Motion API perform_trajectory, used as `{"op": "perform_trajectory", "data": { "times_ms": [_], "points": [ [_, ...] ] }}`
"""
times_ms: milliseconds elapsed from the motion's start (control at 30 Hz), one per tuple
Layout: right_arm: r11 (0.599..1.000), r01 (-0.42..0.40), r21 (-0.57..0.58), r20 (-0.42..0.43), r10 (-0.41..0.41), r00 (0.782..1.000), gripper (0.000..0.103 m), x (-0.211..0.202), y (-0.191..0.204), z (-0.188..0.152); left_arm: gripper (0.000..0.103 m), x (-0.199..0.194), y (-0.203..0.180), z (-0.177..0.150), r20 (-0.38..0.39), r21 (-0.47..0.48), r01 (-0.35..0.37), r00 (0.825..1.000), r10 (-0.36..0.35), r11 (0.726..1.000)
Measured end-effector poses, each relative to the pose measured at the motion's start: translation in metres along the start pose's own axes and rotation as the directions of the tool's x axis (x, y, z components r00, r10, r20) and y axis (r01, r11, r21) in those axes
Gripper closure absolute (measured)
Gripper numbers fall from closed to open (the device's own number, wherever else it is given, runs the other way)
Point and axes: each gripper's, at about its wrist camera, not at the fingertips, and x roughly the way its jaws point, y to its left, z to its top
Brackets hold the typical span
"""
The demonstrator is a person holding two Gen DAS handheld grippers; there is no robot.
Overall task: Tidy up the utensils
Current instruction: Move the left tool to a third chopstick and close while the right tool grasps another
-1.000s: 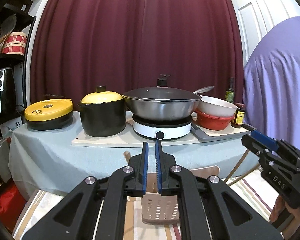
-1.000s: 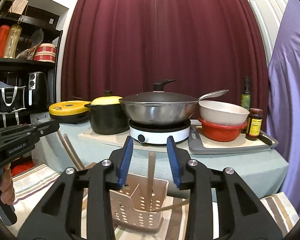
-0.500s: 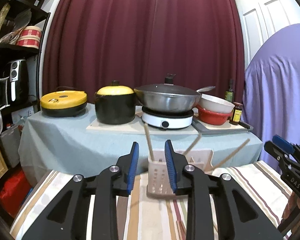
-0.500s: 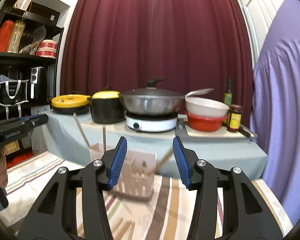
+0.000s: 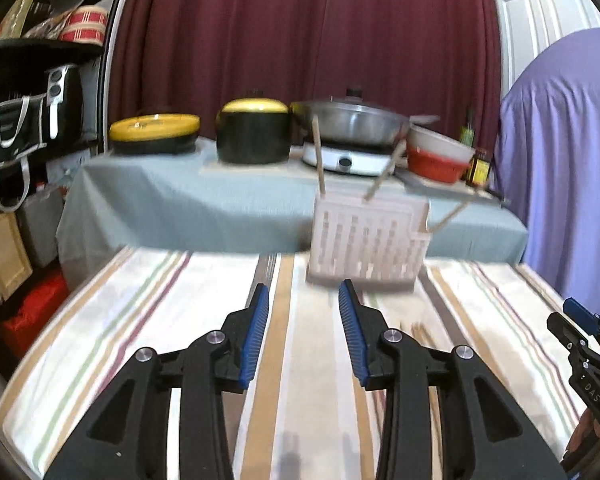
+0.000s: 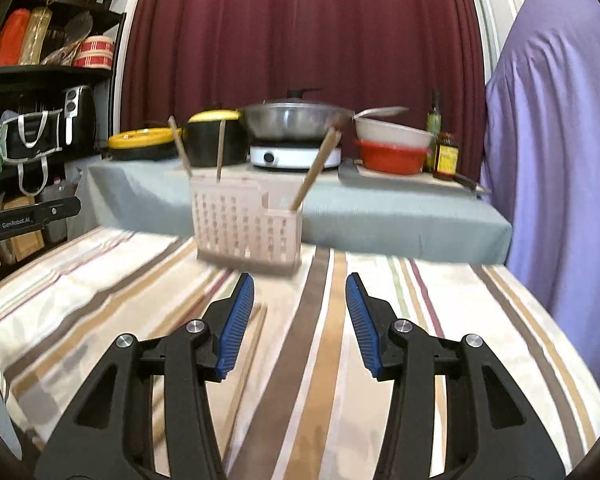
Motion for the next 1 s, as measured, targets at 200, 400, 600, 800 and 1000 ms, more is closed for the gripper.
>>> {"op": "perform_trajectory", "data": {
  "times_ms": [200,400,600,800,1000],
  "points": [
    [1.000,-0.014,-0.012,-0.054,0.013,0.998,0.056,-0.018,0.010,-0.037,0.066,-0.007,0.001,-0.041,-0.076,0.001,-0.014,0.997,0.014,1.000],
    [0.999,-0.034,-0.018,-0.084,0.032,0.996,0.056,-0.028,0.022,-0.060,0.066,-0.012,0.003,-0.065,-0.119,-0.012,-0.027,0.993,0.025,1.000],
    [0.998,-0.066,-0.012,-0.119,0.064,0.991,0.057,-0.030,0.031,-0.077,0.066,-0.016,0.000,-0.085,-0.136,-0.005,-0.029,0.990,0.028,1.000],
    [0.994,-0.104,-0.015,-0.178,0.100,0.979,0.065,-0.021,0.039,-0.093,0.066,-0.016,-0.011,-0.100,-0.169,0.010,0.008,0.986,-0.007,1.000],
    [0.993,-0.117,0.023,-0.222,0.120,0.968,0.079,-0.013,0.035,-0.103,0.066,-0.017,-0.028,-0.107,-0.171,0.034,0.062,0.984,-0.055,0.997]
  ]
}}
